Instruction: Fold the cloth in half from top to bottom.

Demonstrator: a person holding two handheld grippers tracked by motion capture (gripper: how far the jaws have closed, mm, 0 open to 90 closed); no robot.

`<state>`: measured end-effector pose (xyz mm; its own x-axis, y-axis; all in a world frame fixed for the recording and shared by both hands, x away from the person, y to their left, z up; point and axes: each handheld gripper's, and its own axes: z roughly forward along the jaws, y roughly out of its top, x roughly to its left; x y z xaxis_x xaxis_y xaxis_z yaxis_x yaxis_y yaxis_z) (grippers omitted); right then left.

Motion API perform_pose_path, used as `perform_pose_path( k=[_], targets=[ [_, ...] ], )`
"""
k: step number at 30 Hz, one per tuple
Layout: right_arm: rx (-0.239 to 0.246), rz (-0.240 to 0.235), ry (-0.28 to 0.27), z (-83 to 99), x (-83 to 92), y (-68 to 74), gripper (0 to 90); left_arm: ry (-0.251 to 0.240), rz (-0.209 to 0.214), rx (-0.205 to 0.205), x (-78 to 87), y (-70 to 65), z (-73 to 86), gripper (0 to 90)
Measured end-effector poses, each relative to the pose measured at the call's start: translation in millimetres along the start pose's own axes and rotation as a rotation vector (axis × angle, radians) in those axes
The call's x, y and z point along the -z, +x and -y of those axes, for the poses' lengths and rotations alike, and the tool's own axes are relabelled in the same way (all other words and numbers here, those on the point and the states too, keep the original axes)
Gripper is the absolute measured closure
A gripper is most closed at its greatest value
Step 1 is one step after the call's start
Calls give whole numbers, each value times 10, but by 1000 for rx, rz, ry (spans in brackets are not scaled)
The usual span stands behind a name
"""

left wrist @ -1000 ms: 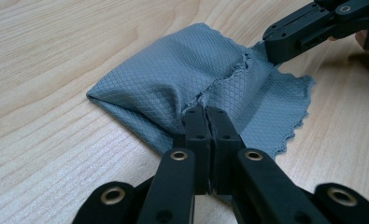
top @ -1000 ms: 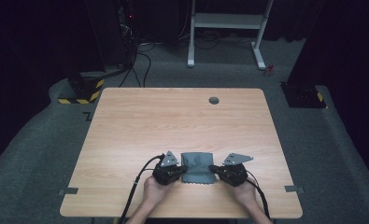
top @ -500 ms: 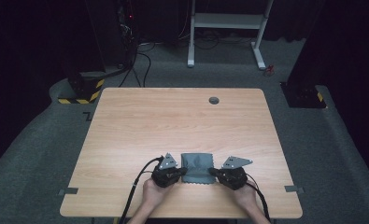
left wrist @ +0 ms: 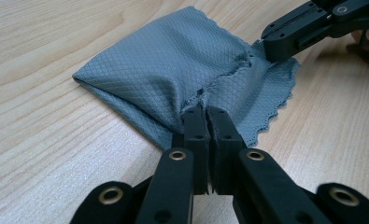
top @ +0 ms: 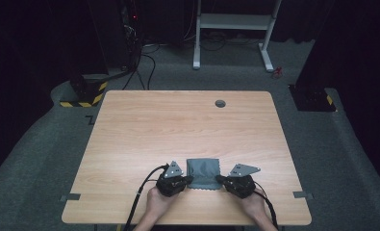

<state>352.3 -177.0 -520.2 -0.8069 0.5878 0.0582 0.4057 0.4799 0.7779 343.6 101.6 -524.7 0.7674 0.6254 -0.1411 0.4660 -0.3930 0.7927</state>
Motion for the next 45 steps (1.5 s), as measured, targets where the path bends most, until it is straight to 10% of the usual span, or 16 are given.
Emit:
perform_pose_path(
  k=[19,27,39,45],
  targets=[
    [-65,-41,-72,-28,232,-34,776,-57,-20,21,198,7,-145,728],
    [-38,-44,-15,-116,0,17,857,25,6,-6,-25,-73,-200,717],
    [15,-40,62,24,15,70,802,125,-22,-71,73,-100,-12,726],
    [20,-18,59,11,44,65,744,88,-27,-18,135,-52,-15,690]
  ],
)
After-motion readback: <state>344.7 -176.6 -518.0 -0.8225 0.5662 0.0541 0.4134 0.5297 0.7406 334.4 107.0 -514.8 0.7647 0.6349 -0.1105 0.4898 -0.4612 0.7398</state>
